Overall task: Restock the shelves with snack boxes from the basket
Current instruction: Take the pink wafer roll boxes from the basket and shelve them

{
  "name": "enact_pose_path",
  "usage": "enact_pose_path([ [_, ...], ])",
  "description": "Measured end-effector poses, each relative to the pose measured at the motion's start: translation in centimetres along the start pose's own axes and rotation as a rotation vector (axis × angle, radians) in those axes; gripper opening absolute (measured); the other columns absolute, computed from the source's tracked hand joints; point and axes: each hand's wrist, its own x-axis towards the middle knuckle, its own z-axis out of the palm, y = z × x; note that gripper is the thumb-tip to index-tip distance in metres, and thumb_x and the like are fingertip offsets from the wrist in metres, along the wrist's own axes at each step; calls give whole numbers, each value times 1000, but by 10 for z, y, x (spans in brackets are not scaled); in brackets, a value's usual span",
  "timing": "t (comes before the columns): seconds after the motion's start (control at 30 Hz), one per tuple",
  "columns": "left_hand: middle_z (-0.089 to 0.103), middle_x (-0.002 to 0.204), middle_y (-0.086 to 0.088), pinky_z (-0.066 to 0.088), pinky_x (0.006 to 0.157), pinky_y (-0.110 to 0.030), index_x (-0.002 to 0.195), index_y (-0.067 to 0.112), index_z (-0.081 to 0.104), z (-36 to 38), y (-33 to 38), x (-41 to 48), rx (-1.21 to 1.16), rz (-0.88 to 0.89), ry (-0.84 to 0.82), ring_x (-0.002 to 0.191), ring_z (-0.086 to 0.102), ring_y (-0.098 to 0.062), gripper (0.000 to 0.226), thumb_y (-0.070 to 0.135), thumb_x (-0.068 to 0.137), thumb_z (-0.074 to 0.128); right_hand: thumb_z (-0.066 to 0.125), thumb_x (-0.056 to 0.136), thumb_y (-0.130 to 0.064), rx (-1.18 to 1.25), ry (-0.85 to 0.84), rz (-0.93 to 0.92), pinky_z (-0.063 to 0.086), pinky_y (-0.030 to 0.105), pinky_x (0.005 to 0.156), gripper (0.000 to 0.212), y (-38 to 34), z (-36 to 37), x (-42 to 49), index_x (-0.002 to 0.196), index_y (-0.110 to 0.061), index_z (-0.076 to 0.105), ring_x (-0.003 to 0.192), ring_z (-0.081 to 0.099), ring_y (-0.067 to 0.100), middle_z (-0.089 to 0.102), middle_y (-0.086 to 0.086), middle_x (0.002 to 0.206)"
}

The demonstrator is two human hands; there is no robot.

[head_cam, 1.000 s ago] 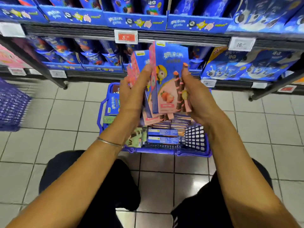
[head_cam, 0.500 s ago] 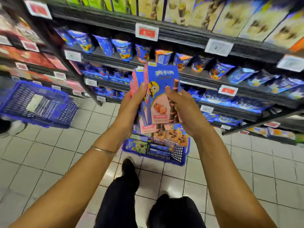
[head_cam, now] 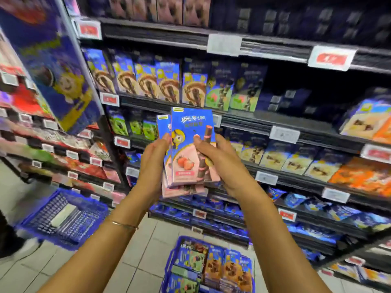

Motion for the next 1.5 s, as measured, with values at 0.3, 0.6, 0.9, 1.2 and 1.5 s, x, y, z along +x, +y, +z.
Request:
enact_pose_path([
  [0.3, 60, 149, -19, 38, 117, -69, 154, 12, 49, 1, 107, 67, -140, 75, -202, 138, 56, -48, 85, 61, 87, 63, 64, 79, -66, -125, 62, -193, 50, 33, 63, 46, -78, 70, 64, 110, -32, 58, 61, 61, 13, 61, -10, 73],
  [0.6, 69, 136, -23, 47, 111, -66, 142, 6, 62, 0, 169, 114, -75, 239, -155, 126, 65, -47, 69, 56, 94, 66, 71, 87, -51, -162, 5, -332, 55, 41, 80, 30, -136, 89, 105, 96, -22, 65, 73, 66, 10, 67, -13, 78],
  [0.9, 66, 136, -30, 45, 109, -73, 141, -5, 55, -44, 223, 153, 59, 478, -42, 124, 64, -52, 91, 63, 83, 71, 71, 93, -25, -126, -173, -280, 54, 32, 54, 43, -165, 115, 147, 102, 14, 59, 53, 57, 18, 61, 8, 68],
  [1.2, 73, 84, 16, 54, 65, -20, 102, 3, 62, -100, 286, 235, 276, 807, 134, 73, 67, 3, 74, 74, 84, 66, 79, 86, -15, 103, 382, -524, 53, 26, 45, 31, -213, 145, 279, 104, 4, 63, 51, 66, 9, 70, 5, 71],
  [1.5, 79, 107, -1, 59, 75, -33, 123, 10, 63, -119, 295, 288, 206, 741, 48, 93, 75, -13, 80, 75, 79, 73, 84, 76, -38, -427, 496, -433, 50, 40, 88, 52, -210, 209, 387, 107, -6, 58, 108, 62, 33, 67, 16, 115],
])
